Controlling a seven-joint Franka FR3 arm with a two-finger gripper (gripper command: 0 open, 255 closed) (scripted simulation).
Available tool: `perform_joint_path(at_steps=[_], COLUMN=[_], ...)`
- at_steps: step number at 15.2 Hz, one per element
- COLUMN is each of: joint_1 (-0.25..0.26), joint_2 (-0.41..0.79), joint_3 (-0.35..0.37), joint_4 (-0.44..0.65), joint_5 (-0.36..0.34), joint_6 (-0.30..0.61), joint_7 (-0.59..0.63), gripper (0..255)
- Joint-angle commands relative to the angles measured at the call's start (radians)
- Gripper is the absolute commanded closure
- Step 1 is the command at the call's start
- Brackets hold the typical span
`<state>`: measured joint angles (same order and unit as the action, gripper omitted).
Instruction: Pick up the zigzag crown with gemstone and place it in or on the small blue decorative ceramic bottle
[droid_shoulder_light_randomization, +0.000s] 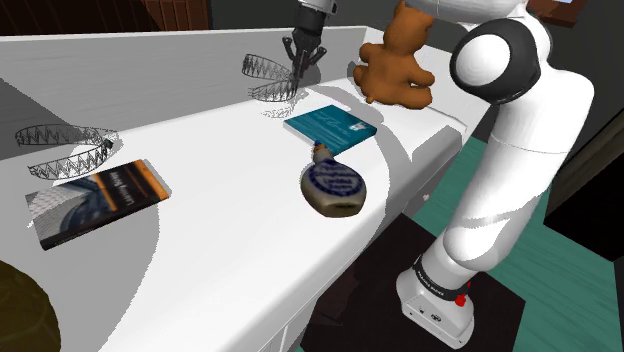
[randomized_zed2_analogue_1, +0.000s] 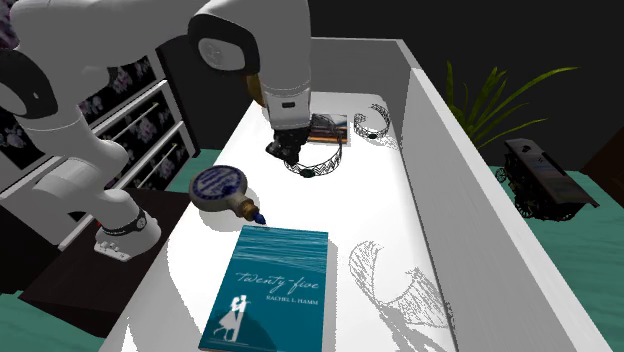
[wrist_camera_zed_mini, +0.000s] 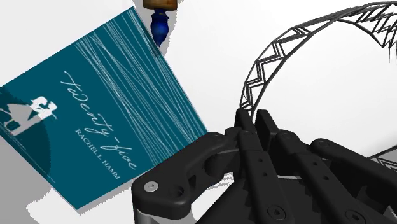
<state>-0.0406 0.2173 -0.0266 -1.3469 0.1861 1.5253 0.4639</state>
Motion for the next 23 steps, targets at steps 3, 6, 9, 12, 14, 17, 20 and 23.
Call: perform_joint_path(at_steps=[3,6,9,12,14,17,20,23], joint_1=[0.001,0.0,-0.002,-0.005,-0.008,-0.013,-0.018,-0.022], joint_2=[-0.192,-0.32,-0.443,-0.564,-0.643,-0.763,-0.884,-0.959], joint_3=[-0.002,-0.003,-0.004,-0.005,-0.005,-0.007,-0.009,-0.011], joint_4=[-0.25,-0.401,-0.533,-0.649,-0.72,-0.816,-0.901,-0.962], joint_5=[-0.005,-0.009,-0.013,-0.017,-0.019,-0.024,-0.029,-0.032], joint_6=[0.057,0.079,0.087,0.083,0.074,0.05,0.014,-0.001], joint_7=[-0.013,-0.018,-0.021,-0.023,-0.024,-0.024,-0.023,-0.025], gripper=[255,255,255,255,255,255,255,255])
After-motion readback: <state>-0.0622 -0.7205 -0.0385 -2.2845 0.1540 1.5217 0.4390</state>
